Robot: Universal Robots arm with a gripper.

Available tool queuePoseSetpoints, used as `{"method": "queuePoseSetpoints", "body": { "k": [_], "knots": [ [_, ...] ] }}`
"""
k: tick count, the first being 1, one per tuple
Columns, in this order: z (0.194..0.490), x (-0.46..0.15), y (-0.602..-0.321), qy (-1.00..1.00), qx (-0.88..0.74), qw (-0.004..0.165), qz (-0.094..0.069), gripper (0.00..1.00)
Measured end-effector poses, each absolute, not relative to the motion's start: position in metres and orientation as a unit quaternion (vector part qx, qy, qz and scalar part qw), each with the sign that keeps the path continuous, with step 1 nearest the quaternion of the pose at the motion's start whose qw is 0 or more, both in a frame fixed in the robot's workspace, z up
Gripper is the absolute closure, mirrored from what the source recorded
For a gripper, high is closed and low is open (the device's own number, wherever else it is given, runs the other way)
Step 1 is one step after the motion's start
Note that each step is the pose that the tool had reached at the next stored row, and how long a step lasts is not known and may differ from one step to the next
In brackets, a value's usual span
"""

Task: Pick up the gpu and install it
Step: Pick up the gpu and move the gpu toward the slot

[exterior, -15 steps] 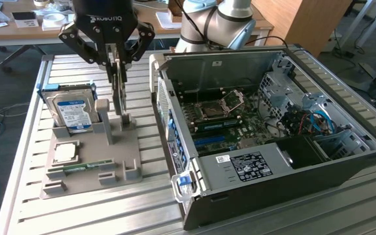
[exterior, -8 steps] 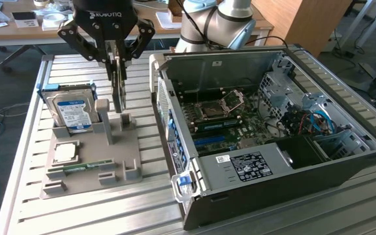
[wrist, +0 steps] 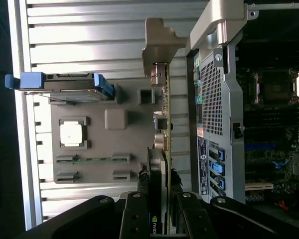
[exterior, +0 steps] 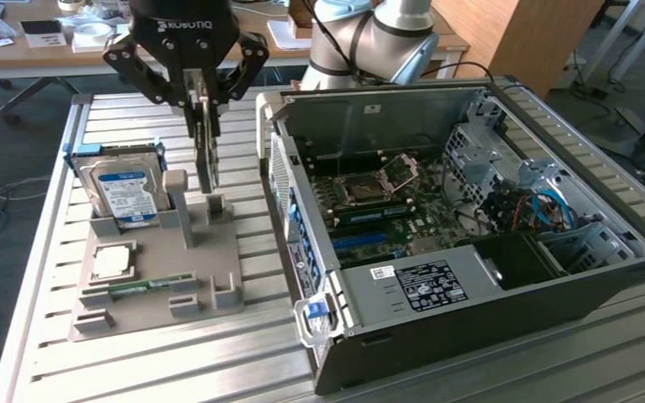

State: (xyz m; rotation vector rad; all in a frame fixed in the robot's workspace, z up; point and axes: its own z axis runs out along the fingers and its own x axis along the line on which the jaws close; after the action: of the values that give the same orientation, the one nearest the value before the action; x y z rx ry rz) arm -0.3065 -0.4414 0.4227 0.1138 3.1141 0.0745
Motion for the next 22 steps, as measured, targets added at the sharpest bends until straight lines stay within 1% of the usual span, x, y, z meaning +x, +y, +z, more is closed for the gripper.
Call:
{"method": "queuePoseSetpoints", "body": {
  "k": [12,22],
  "knots": [
    [0.423,-0.272,-0.441,0.999,0.037,0.012,0.024,0.73],
    [0.423,-0.232,-0.441,0.999,0.036,0.012,0.025,0.73]
  ]
}}
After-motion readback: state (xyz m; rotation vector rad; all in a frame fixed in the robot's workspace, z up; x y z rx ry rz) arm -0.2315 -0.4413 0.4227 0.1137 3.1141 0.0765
